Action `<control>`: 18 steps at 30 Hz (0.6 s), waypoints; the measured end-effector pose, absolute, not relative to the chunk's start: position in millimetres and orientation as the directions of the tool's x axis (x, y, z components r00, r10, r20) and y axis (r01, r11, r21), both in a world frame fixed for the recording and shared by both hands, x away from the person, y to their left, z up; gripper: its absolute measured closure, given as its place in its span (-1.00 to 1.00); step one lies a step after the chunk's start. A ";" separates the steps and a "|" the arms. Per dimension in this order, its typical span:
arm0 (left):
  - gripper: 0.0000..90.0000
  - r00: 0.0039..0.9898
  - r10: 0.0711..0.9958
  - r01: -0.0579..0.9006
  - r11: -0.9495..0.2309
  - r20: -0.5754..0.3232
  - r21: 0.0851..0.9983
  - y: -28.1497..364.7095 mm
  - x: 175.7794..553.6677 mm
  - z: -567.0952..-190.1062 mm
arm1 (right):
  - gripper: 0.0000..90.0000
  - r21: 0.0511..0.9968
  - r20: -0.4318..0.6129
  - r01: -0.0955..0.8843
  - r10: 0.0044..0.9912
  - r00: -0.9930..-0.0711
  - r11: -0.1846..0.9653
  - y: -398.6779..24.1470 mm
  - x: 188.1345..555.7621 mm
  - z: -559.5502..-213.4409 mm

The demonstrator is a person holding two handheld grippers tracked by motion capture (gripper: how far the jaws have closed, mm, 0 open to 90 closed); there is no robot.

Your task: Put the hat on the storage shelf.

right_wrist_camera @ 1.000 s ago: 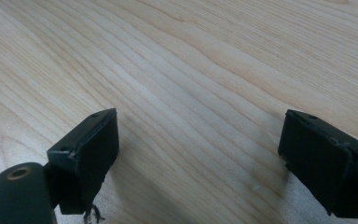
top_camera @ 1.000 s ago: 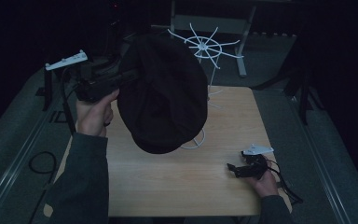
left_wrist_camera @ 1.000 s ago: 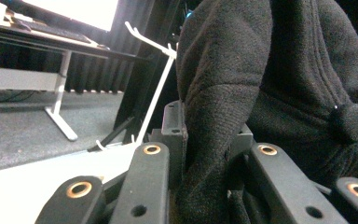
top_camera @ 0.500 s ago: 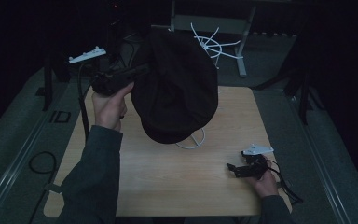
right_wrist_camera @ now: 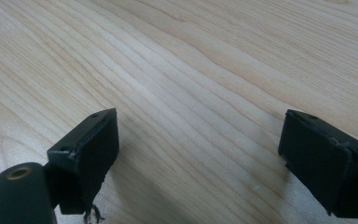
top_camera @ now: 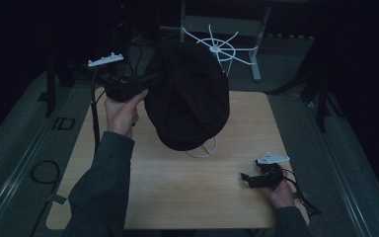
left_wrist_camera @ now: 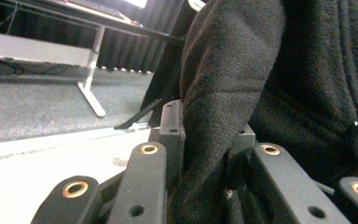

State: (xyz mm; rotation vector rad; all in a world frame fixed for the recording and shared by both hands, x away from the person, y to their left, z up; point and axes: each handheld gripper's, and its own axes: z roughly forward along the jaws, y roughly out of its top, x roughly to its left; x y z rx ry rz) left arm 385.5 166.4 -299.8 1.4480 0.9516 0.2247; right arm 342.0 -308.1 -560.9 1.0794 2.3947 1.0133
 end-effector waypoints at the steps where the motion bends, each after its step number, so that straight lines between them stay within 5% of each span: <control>1: 0.67 0.630 0.661 0.406 0.166 -0.407 0.899 165.8 386.5 -301.3 | -0.73 0.719 -0.004 0.520 0.750 -0.661 0.461 -308.0 342.0 -560.9; 18: 0.45 0.631 0.672 0.423 0.120 -0.387 0.898 160.3 390.8 -306.5 | -0.73 0.719 -0.004 0.520 0.751 -0.660 0.461 -308.0 342.0 -561.0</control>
